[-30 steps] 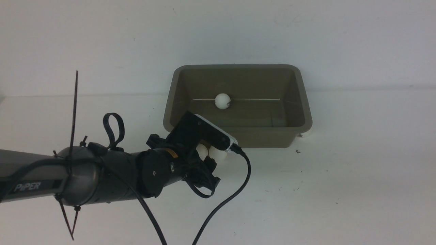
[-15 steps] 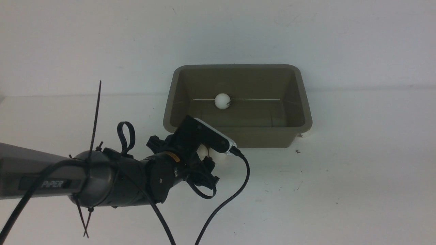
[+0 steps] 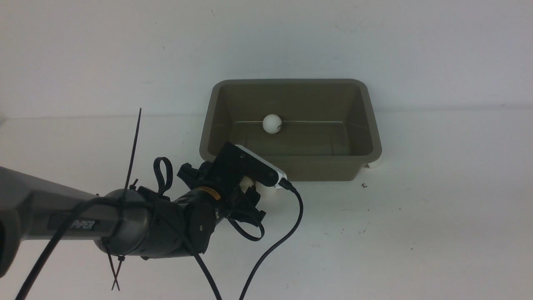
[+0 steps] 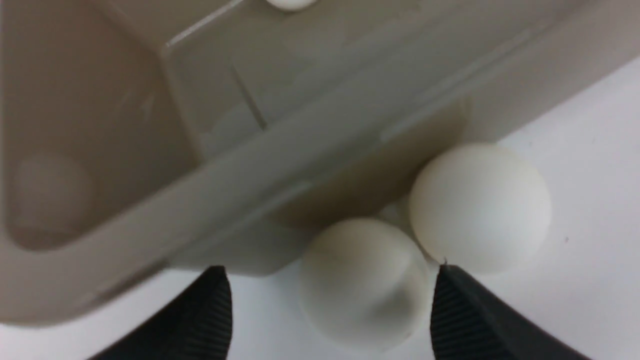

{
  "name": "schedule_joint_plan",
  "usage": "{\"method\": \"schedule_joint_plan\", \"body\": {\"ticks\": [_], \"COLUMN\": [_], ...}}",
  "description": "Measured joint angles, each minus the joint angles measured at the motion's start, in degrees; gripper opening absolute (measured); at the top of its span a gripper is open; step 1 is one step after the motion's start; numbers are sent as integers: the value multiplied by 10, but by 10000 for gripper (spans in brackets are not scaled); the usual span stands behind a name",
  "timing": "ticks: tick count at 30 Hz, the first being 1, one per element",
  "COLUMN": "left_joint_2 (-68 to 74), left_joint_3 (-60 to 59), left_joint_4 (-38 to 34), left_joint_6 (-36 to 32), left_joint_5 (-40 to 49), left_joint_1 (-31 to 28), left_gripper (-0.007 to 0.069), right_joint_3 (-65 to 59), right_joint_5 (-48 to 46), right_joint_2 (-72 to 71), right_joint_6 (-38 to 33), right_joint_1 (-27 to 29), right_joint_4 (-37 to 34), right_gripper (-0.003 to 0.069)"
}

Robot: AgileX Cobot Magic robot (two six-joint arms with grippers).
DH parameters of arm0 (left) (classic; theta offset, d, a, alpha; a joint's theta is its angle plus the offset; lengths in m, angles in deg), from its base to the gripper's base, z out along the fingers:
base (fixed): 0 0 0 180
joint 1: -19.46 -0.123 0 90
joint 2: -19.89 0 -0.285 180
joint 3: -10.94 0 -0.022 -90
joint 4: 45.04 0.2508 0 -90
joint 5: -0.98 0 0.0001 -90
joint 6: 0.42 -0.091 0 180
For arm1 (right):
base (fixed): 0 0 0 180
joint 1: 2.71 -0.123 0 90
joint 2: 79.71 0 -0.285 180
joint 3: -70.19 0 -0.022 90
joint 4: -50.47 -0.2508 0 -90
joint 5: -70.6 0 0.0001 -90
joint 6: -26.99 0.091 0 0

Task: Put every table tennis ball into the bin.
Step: Use the left arm to clamp the table tennis ball closest to it

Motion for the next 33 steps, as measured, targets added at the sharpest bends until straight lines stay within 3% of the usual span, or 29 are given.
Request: {"method": "schedule_joint_plan", "body": {"ticks": [26,33], "left_joint_2": [20,20], "left_joint_3": [0,0], "left_joint_4": [16,-10], "left_joint_6": [11,-16], "left_joint_5": [-43,-1], "left_joint_1": [0,1], "left_gripper": [477,404], "right_joint_3": [0,0], "right_joint_5": [0,0], "right_joint_2": [0,0], "right_joint_6": [0,0], "right_joint_1": [0,0], "right_joint_4": [0,0], "right_gripper": [262,262]}}
